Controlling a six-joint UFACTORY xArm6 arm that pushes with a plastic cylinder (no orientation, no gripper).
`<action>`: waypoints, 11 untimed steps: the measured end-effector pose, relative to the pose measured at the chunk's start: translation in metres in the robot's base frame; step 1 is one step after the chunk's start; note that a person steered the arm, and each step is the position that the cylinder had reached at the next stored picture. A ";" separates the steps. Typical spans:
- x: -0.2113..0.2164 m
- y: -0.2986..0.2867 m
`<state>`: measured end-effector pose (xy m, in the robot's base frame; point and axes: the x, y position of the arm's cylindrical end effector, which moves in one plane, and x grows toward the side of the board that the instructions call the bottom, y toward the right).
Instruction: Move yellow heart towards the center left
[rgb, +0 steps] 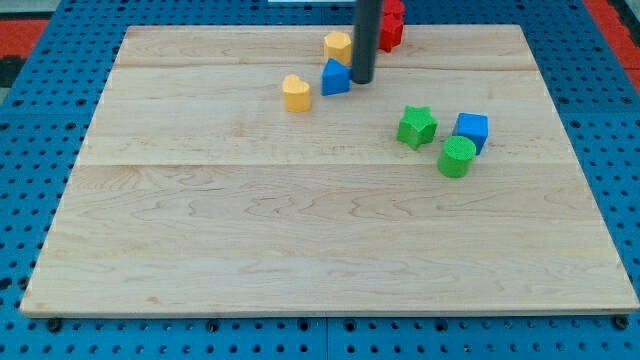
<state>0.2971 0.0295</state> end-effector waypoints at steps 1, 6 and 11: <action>0.000 -0.057; 0.039 -0.046; 0.045 -0.063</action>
<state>0.3417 -0.0331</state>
